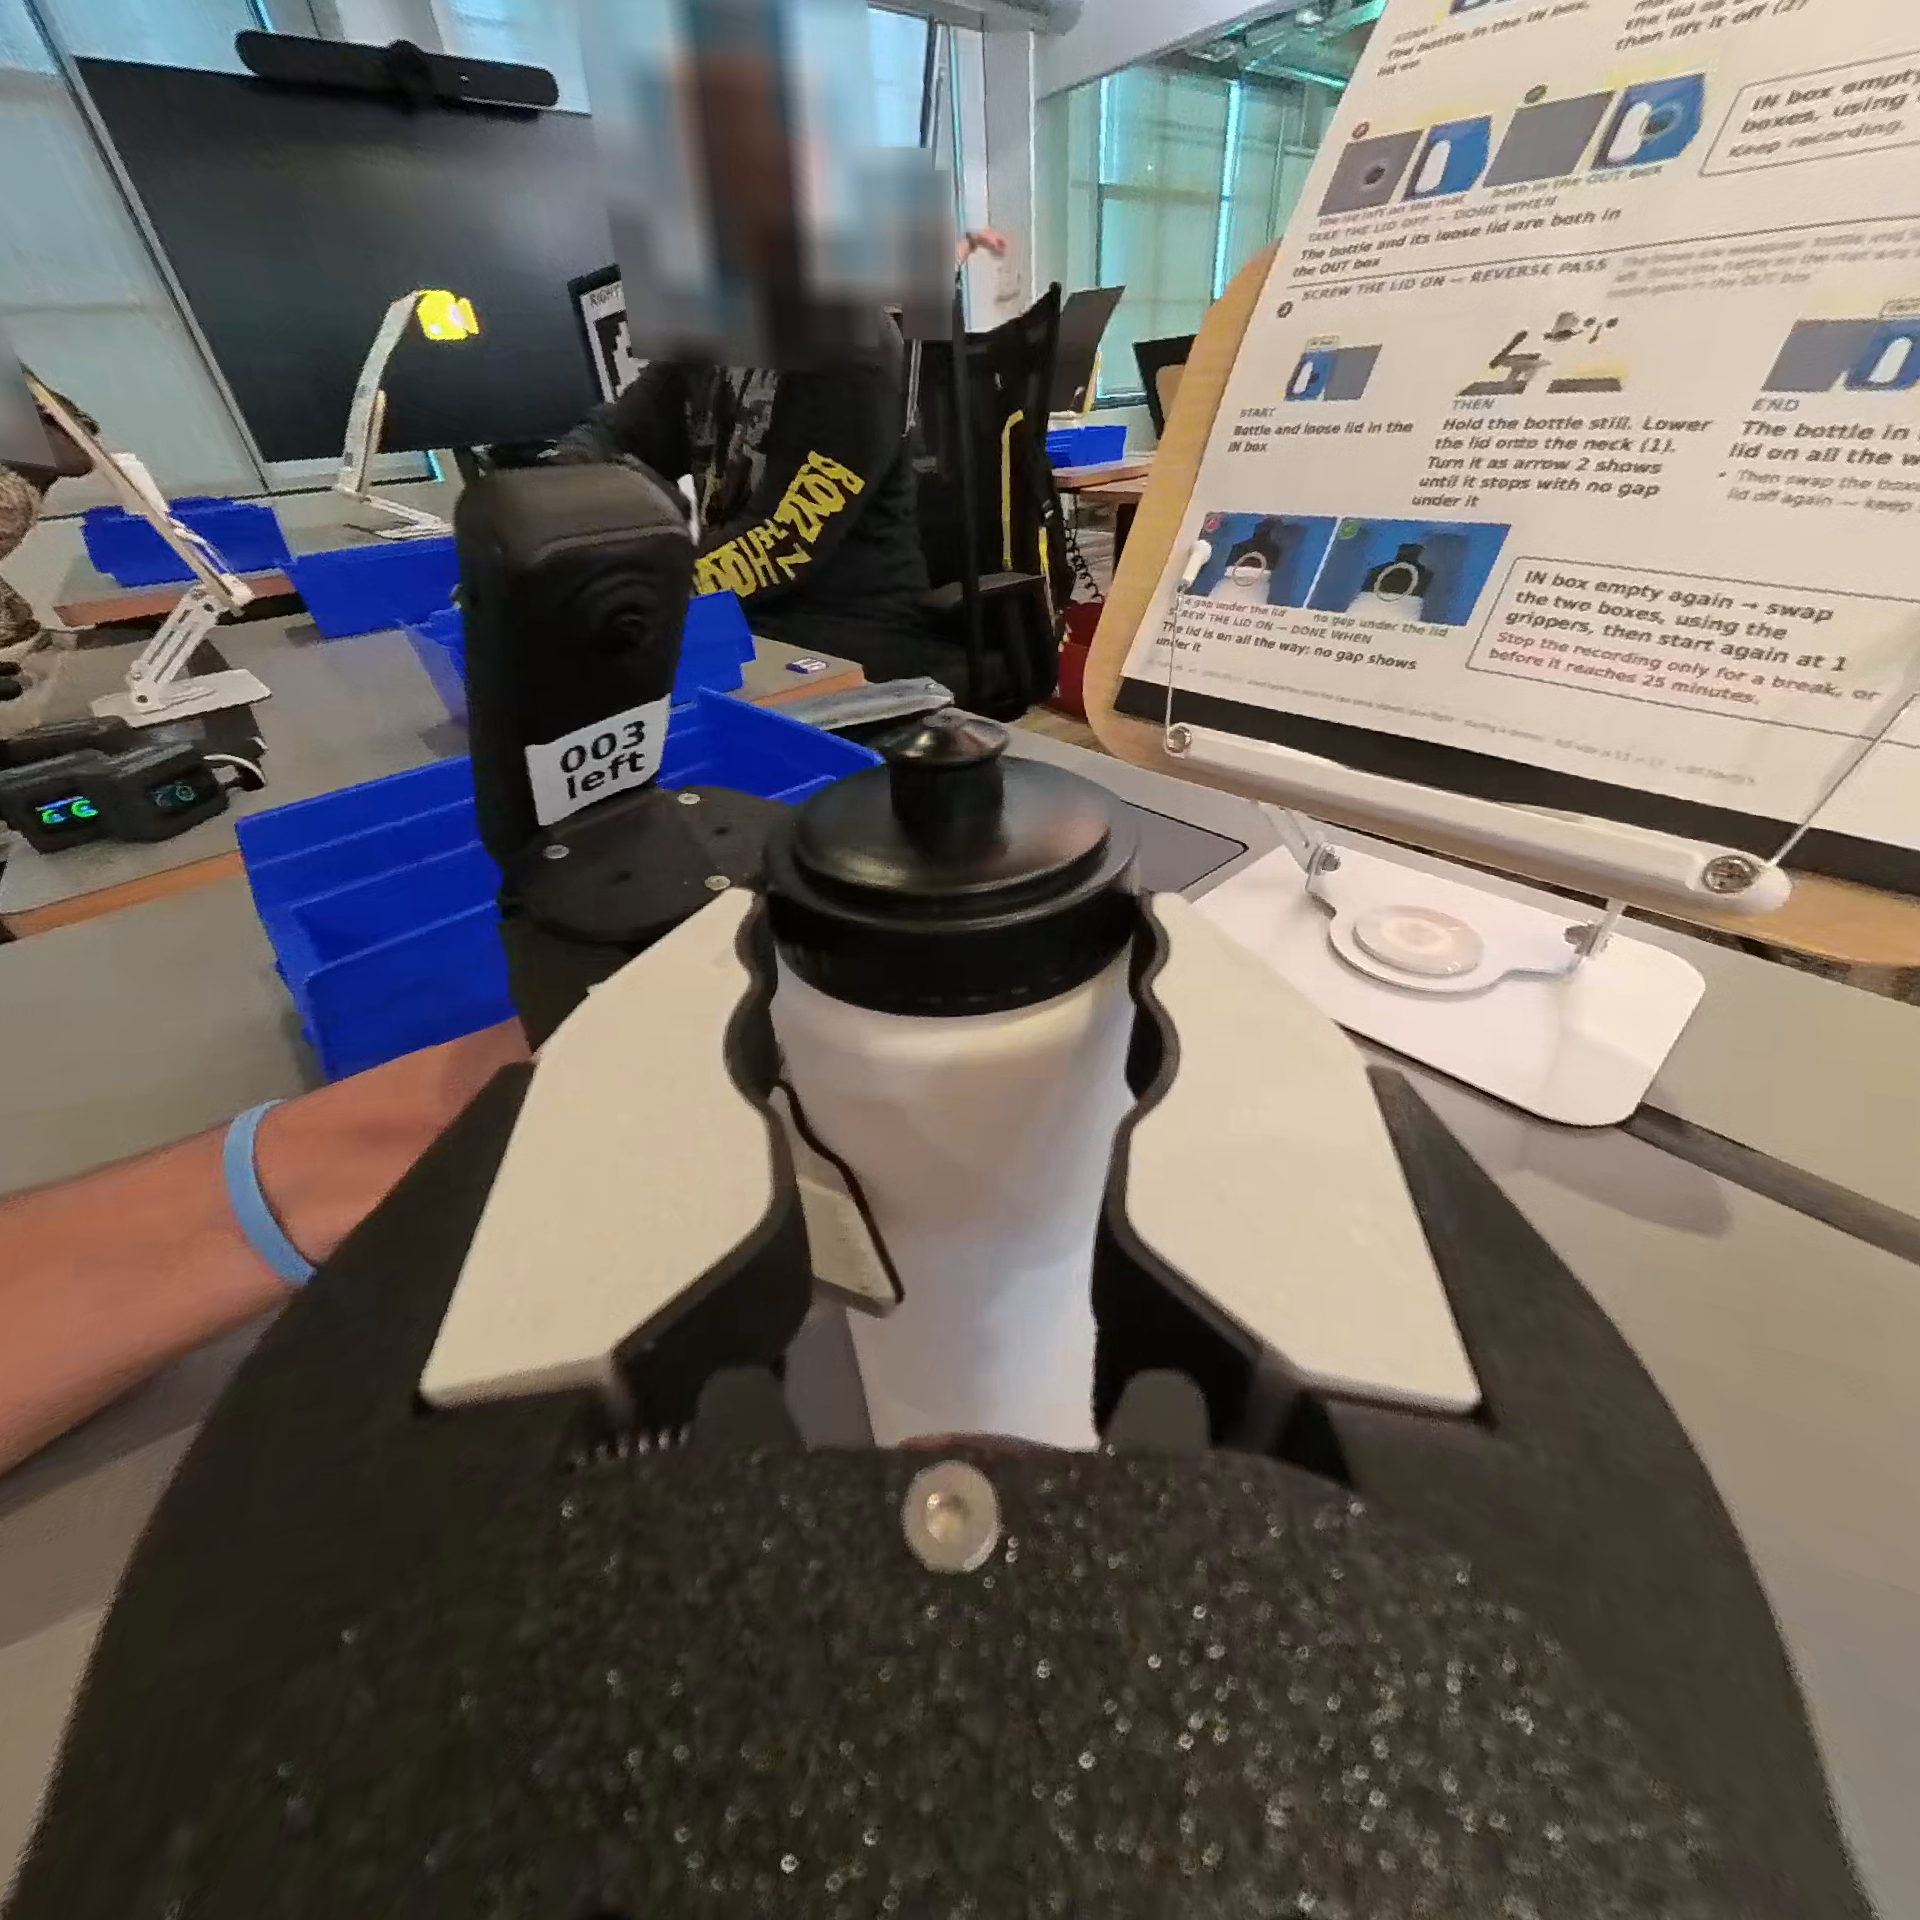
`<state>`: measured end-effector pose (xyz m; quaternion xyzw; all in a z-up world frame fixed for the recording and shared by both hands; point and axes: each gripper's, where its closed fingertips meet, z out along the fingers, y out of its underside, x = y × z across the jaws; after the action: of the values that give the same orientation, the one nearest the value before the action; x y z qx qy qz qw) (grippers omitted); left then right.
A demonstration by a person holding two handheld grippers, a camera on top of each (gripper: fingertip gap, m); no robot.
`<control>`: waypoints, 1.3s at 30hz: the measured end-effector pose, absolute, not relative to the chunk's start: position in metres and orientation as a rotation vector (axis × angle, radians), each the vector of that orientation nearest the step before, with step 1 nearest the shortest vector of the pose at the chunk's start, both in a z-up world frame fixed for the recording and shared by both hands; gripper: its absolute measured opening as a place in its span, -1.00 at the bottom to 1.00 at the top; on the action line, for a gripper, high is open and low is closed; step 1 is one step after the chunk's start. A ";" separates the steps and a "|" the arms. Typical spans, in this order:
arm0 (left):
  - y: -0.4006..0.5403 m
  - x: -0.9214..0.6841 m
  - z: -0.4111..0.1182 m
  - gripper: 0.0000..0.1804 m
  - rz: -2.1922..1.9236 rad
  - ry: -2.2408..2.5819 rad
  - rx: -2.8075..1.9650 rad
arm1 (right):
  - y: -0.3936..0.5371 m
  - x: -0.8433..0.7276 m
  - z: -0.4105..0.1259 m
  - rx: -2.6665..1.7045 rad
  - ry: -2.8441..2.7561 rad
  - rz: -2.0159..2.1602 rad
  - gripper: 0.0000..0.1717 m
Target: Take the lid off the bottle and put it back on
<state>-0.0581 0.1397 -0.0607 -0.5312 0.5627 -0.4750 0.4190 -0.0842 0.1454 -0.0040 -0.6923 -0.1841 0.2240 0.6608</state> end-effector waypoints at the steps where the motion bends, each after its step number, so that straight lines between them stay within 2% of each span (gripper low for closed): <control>1: 0.139 -0.058 -0.061 -0.03 -1.192 1.415 -1.330 | 0.145 -0.084 -0.004 -1.563 -0.435 0.525 -0.24; 11: 0.133 -0.057 -0.061 -0.03 -1.214 1.445 -1.306 | 0.139 -0.083 -0.005 -1.585 -0.935 0.936 -0.24; 15: 0.133 -0.058 -0.061 -0.03 -1.213 1.446 -1.306 | 0.139 -0.083 -0.004 -1.590 -0.982 0.959 -0.23; 18: 0.131 -0.057 -0.061 -0.03 -1.195 1.453 -1.306 | 0.137 -0.080 0.007 -1.562 -0.757 0.974 -0.02; 20: 0.132 -0.057 -0.061 -0.03 -1.194 1.448 -1.309 | 0.139 -0.075 0.009 -1.525 -0.601 0.831 0.04; 27: 0.132 -0.057 -0.061 -0.03 -1.180 1.430 -1.324 | 0.146 -0.073 -0.005 -1.587 -0.209 0.320 0.01; 29: 0.132 -0.057 -0.061 -0.03 -1.172 1.431 -1.322 | 0.146 -0.082 -0.005 -1.597 -0.192 0.338 -0.11; 32: 0.130 -0.058 -0.061 -0.03 -1.175 1.437 -1.318 | 0.145 -0.084 -0.004 -1.600 -0.186 0.355 -0.18; 39: 0.130 -0.058 -0.061 -0.03 -1.185 1.443 -1.315 | 0.143 -0.088 -0.004 -1.601 -0.546 0.681 -0.18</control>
<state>-0.0581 0.1297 -0.0605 -0.5238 0.5744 -0.4720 0.4158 -0.0876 0.1430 -0.0042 -0.6941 -0.2369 0.2952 0.6124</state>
